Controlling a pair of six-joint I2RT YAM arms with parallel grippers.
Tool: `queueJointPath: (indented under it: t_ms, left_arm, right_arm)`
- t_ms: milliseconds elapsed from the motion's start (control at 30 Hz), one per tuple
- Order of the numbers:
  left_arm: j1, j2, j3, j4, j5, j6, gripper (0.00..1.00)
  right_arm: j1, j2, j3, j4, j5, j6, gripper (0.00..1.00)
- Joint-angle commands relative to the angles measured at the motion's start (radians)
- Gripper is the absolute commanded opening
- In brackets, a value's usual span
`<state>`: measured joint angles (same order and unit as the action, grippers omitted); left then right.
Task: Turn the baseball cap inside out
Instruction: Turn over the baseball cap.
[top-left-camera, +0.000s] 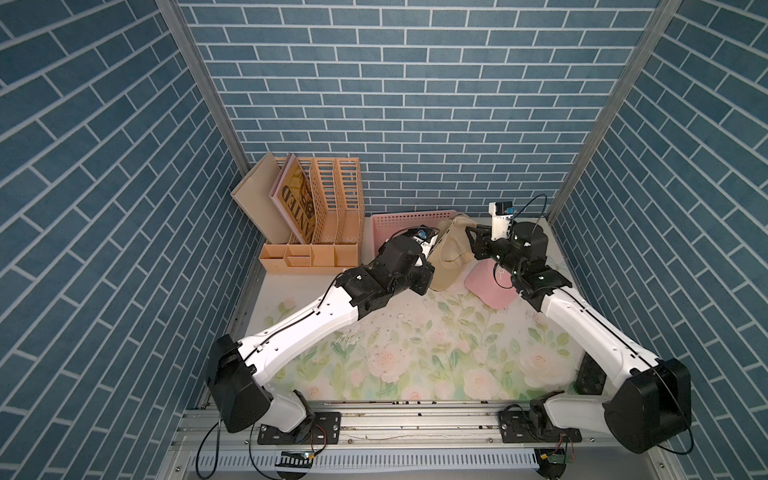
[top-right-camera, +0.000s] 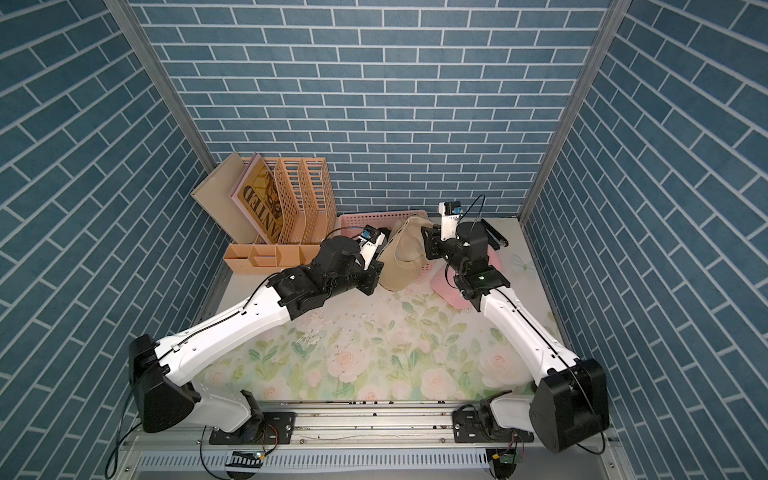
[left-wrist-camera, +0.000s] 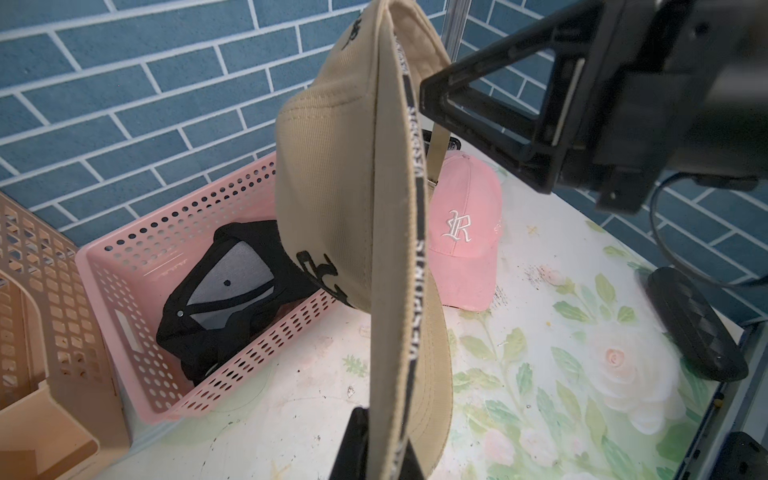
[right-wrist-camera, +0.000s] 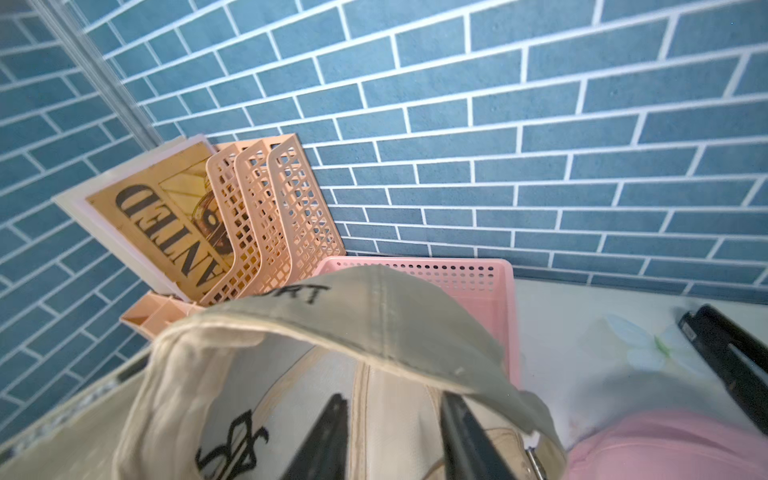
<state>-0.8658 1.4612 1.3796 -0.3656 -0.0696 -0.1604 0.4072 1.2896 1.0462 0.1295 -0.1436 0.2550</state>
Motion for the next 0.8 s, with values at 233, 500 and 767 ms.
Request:
queueJointPath:
  t_ms: [233,500,767]
  left_arm:
    - [-0.004,0.018,0.044,0.061,0.134,-0.022,0.00]
    - [-0.022,0.013,0.001,0.072,0.208,-0.045,0.00]
    - [-0.024,-0.028,-0.064,0.095,0.165,-0.068,0.00]
  right_arm:
    - [0.048,0.070,-0.014,0.131,-0.129,0.037,0.09]
    - [0.032,0.145,0.028,0.398,0.061,0.169,0.11]
    - [-0.039,0.190,0.066,0.401,0.184,0.261,0.13]
